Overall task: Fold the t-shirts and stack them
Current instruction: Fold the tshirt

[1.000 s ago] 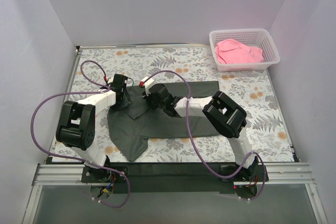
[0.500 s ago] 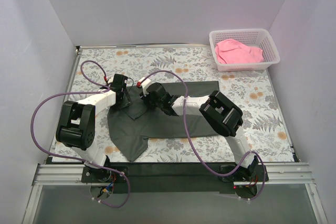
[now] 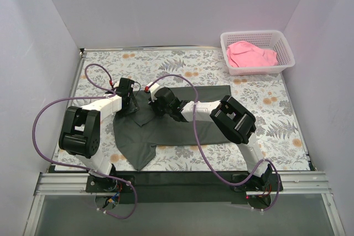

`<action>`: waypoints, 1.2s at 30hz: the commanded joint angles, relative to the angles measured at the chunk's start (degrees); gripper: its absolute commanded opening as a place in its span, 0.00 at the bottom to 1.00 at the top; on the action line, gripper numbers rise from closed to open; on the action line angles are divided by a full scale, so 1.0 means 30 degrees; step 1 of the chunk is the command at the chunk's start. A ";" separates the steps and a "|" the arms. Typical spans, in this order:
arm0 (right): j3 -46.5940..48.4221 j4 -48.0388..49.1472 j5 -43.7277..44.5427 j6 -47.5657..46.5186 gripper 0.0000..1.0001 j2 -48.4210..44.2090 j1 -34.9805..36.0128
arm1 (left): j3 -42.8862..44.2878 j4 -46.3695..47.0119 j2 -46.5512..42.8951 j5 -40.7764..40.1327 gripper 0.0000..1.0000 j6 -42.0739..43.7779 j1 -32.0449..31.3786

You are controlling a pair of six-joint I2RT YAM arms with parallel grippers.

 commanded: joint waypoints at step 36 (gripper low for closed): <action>-0.1950 -0.3441 -0.1886 0.1182 0.66 -0.5664 -0.1650 | -0.0011 -0.3168 -0.5438 0.3656 0.57 -0.2461 -0.0121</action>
